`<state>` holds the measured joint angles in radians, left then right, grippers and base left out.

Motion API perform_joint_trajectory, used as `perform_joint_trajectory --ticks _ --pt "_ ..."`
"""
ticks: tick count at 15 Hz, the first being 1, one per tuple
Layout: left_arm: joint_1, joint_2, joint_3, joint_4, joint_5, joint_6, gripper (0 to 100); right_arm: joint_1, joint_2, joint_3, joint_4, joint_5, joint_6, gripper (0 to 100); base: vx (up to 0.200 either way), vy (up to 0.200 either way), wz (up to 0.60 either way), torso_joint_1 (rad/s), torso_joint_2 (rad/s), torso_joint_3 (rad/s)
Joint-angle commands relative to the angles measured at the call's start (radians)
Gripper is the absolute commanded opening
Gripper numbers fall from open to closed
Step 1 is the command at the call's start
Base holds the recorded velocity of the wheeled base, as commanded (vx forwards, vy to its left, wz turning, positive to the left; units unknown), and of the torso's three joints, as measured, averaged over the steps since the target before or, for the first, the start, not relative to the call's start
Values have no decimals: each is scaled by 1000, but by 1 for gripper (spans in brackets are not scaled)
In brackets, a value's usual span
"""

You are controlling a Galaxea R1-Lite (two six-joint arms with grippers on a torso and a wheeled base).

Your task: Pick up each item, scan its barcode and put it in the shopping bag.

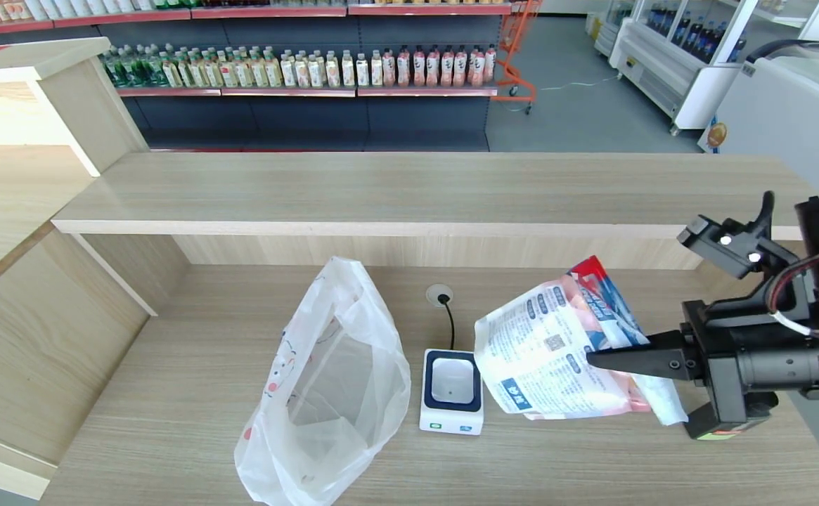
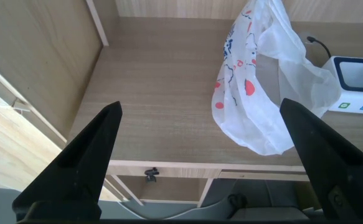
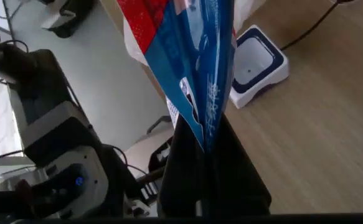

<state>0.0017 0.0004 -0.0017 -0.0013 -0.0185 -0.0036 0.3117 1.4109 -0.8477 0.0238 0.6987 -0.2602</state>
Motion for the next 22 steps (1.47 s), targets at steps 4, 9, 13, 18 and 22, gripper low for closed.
perform_joint_trajectory --ticks 4,9,13,18,22 --pt "0 0 0 0 0 -1 100 -56 431 9 -467 -4 -264 0 0 0 0 0 0 0" --pt "0 0 0 0 0 1 100 -42 550 38 -645 108 -378 0 0 0 0 0 0 0" --pt "0 0 0 0 0 1 100 -29 548 50 -653 133 -409 0 0 0 0 0 0 0" --pt "0 0 0 0 0 -1 100 -29 619 45 -736 220 -502 0 0 0 0 0 0 0" --pt "-2 0 0 0 0 -1 100 -33 697 41 -878 252 -536 0 0 0 0 0 0 0"
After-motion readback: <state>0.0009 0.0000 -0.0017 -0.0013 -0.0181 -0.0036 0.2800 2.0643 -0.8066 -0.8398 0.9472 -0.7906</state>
